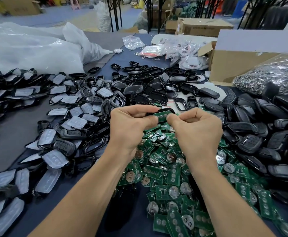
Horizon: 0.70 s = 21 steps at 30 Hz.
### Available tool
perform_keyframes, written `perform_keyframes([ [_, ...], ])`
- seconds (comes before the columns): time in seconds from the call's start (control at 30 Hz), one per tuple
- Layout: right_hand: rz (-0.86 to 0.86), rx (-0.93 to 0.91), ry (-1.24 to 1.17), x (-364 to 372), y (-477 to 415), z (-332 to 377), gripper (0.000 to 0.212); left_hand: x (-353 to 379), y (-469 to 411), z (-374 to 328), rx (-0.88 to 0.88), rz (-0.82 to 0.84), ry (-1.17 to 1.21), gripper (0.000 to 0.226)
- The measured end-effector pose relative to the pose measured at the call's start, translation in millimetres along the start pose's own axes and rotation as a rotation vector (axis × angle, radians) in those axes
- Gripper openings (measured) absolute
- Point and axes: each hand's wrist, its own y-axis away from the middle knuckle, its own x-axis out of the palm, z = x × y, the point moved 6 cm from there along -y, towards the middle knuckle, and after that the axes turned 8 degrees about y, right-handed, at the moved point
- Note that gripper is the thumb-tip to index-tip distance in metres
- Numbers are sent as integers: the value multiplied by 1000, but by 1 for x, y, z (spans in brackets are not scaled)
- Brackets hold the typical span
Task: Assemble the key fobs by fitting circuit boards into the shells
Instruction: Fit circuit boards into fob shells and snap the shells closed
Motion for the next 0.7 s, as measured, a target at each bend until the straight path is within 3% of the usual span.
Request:
perform_keyframes([
  [0.1,114,-21,-17,6,-2,1,17,-1,-1,2,-64,9,70,39],
  [0.23,328,-38,-218,20,0,4,18,1,0,8,-160,47,164,36],
  [0.4,350,98,-362,21,-4,-4,18,4,0,8,-91,58,29,33],
  [0.7,365,42,-314,24,-4,-6,22,5,0,4,32,74,-326,31],
])
